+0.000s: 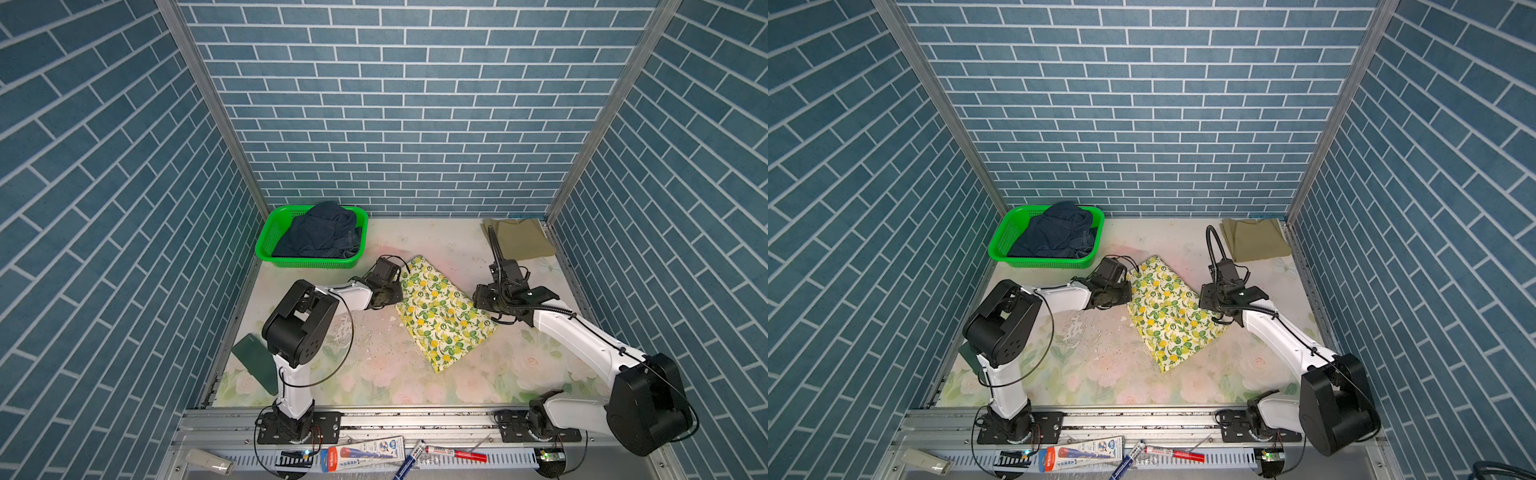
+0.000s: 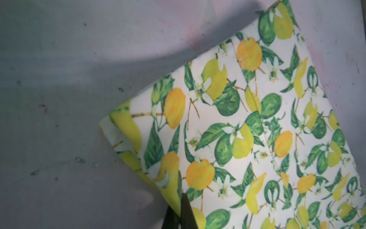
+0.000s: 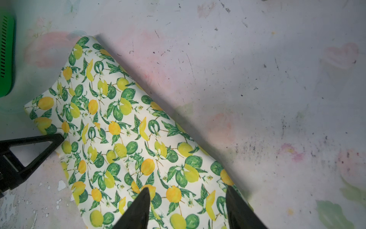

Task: Fold and stack skirts
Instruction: Rotate the skirt at the center of the table.

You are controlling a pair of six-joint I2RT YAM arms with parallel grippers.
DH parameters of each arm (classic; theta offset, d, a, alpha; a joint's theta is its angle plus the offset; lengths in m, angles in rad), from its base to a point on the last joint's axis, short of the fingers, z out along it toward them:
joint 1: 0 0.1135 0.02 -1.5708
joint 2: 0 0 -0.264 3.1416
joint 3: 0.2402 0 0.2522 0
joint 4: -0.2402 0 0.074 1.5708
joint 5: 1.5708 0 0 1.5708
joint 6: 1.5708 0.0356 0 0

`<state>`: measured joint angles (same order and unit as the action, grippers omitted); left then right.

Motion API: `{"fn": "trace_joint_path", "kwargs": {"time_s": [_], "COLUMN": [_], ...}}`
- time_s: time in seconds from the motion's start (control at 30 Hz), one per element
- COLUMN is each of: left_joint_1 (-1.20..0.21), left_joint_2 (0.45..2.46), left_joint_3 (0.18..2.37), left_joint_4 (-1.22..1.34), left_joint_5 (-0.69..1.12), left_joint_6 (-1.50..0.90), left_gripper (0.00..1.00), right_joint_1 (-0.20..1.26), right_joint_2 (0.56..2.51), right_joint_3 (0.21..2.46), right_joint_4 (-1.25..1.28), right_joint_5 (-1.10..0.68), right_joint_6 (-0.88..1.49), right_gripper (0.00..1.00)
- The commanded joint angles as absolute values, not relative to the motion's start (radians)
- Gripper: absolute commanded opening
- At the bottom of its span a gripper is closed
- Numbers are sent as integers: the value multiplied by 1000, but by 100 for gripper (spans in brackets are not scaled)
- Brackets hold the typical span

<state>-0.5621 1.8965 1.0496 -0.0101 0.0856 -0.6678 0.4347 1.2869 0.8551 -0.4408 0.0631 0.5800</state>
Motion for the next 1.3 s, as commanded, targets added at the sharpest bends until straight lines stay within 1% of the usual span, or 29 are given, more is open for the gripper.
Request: {"fn": "trace_joint_path", "kwargs": {"time_s": [0.0,0.17,0.27,0.47,0.57,0.6,0.67,0.7,0.77,0.8,0.93,0.97,1.03,1.13,1.27], "left_joint_1": [-558,-573,-612,-792,-879,-905,-933,-941,-945,-945,-925,-908,-858,-759,-643], "left_joint_2": [1872,1761,1696,1629,1634,1634,1625,1613,1578,1550,1395,1362,1293,1254,1284], "left_joint_3": [967,800,690,559,554,555,565,571,568,558,515,521,531,598,734], "left_joint_4": [-27,29,105,195,212,212,179,145,82,45,-98,-145,-215,-314,-393], "left_joint_5": [57,13,-19,-139,-159,-167,-167,-170,-173,-177,-188,-179,-142,-56,31], "left_joint_6": [-711,-856,-987,-1256,-1340,-1353,-1353,-1345,-1327,-1323,-1265,-1239,-1151,-961,-743], "left_gripper": [0,0,0,0,0,1,21,33,48,54,70,72,78,78,78], "right_joint_1": [426,422,420,417,414,413,413,413,410,408,398,394,385,367,346], "right_joint_2": [1287,1257,1234,1202,1194,1189,1169,1158,1139,1130,1103,1102,1103,1109,1109], "right_joint_3": [834,812,797,747,699,679,645,632,625,626,639,645,658,668,667], "right_joint_4": [-477,-479,-488,-518,-496,-485,-465,-459,-460,-467,-487,-492,-503,-513,-512], "right_joint_5": [57,42,29,9,-38,-52,-63,-68,-69,-65,-60,-58,-54,-52,-63], "right_joint_6": [593,598,617,664,700,712,733,739,742,741,732,729,723,719,716], "right_gripper": [61,61,61,62,62,62,62,62,62,62,62,62,62,62,62]}}
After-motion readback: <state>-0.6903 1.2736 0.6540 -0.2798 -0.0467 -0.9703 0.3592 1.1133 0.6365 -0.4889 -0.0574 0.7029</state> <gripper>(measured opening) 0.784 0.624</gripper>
